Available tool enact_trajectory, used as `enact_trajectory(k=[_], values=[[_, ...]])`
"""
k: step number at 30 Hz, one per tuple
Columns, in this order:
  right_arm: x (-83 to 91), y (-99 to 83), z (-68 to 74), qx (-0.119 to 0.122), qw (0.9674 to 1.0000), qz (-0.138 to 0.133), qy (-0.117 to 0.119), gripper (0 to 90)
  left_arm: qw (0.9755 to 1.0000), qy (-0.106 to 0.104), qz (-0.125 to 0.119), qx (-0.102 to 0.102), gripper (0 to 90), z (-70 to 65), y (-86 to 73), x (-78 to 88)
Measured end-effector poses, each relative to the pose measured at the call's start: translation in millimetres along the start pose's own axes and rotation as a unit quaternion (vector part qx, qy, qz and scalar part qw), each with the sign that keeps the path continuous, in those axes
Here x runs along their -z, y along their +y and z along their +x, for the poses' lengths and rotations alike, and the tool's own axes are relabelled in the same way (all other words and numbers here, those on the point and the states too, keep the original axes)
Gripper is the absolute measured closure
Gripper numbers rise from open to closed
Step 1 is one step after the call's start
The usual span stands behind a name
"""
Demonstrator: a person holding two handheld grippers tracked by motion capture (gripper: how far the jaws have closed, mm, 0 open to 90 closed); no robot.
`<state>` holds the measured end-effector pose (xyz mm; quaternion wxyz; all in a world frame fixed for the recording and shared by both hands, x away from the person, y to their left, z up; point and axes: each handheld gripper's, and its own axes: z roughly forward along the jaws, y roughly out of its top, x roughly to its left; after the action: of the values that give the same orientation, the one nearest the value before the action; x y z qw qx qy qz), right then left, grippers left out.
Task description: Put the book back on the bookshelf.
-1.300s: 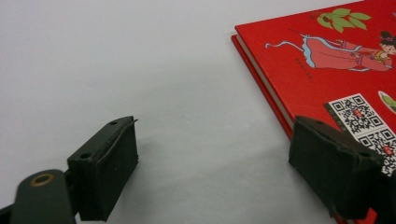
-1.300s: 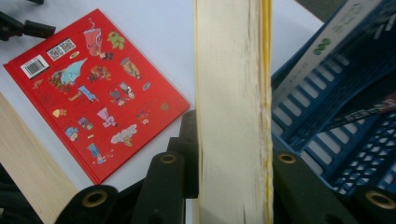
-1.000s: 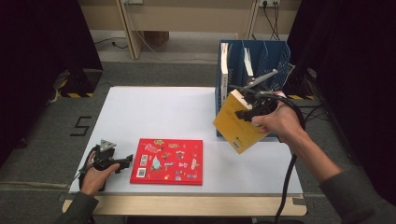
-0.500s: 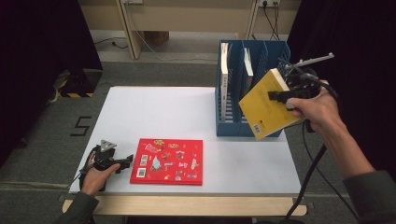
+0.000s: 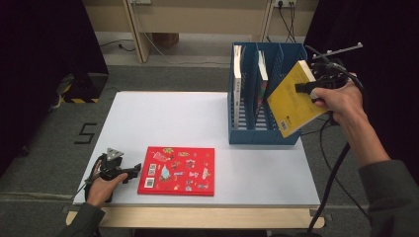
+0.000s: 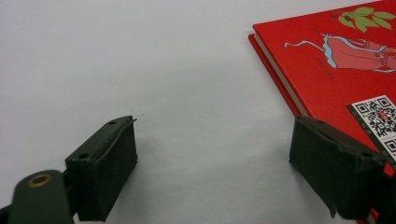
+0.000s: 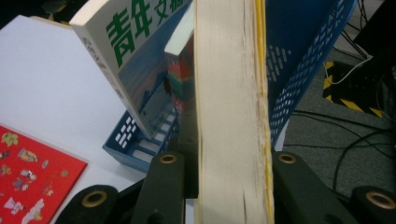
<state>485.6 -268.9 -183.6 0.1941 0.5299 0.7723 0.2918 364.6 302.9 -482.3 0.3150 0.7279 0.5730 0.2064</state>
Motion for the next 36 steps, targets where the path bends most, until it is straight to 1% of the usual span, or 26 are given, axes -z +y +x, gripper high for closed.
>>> enact_trajectory(k=[4,8,11,12,13,15,17,18,19,22,23,24,28,31,34,36], values=[[-10.8,7.6,-2.3,-0.006,0.9999,-0.011,-0.002,75.2,1.0,-0.001,0.0,-0.001,14.3,0.1,0.0,0.2],[-21.0,16.6,-6.1,-0.024,0.9994,-0.026,0.005,75.2,1.0,-0.001,0.001,-0.002,14.3,0.4,-0.1,0.2],[-27.8,23.6,-9.2,-0.039,0.9986,-0.037,0.002,75.2,1.0,-0.002,-0.001,0.0,14.3,0.6,0.1,0.1],[-30.5,25.7,-10.2,-0.038,0.9984,-0.041,0.0,75.2,1.0,-0.002,0.0,-0.001,14.4,0.9,0.2,0.2],[-33.1,27.5,-10.5,-0.045,0.9981,-0.042,-0.001,75.2,1.0,-0.004,0.0,-0.001,14.7,1.7,0.6,0.4],[-38.7,29.6,-10.8,-0.044,0.9979,-0.046,-0.002,75.2,1.0,-0.002,-0.004,0.004,15.1,4.2,1.7,1.3],[-44.3,31.5,-11.0,-0.046,0.9979,-0.046,0.0,75.2,1.0,0.004,-0.004,0.008,15.1,5.7,1.7,1.1],[-47.2,32.7,-11.7,-0.049,0.9978,-0.045,-0.001,75.2,1.0,0.005,-0.002,0.006,15.1,5.8,1.2,0.1],[-50.7,33.4,-11.9,-0.047,0.9978,-0.045,-0.005,75.1,1.0,0.007,0.001,0.001,15.1,5.5,1.0,-0.5],[-62.4,35.4,-9.3,-0.044,0.9982,-0.039,-0.01,75.0,1.0,0.007,-0.001,-0.002,14.8,4.5,1.2,-0.6],[-66.8,35.8,-8.7,-0.042,0.9984,-0.037,-0.009,75.0,1.0,0.007,-0.001,-0.001,14.7,4.6,1.2,-0.7],[-70.6,36.4,-8.2,-0.047,0.9983,-0.034,-0.01,75.0,1.0,0.007,-0.001,0.0,14.6,4.9,1.1,-0.7],[-82.7,39.8,-5.0,-0.048,0.9983,-0.032,-0.008,74.9,1.0,0.007,-0.001,-0.002,14.6,4.6,1.2,-0.7],[-90.4,40.9,-7.6,-0.058,0.9976,-0.035,-0.012,74.9,1.0,0.007,-0.001,-0.001,14.8,4.5,1.1,-0.6],[-98.2,39.8,-10.9,-0.068,0.9968,-0.041,-0.01,74.9,1.0,0.007,-0.001,0.0,14.7,4.7,1.1,-0.9],[-103.6,38.4,-11.9,-0.073,0.9966,-0.036,-0.011,74.9,1.0,0.007,-0.001,0.0,14.7,4.7,1.1,-0.8]])
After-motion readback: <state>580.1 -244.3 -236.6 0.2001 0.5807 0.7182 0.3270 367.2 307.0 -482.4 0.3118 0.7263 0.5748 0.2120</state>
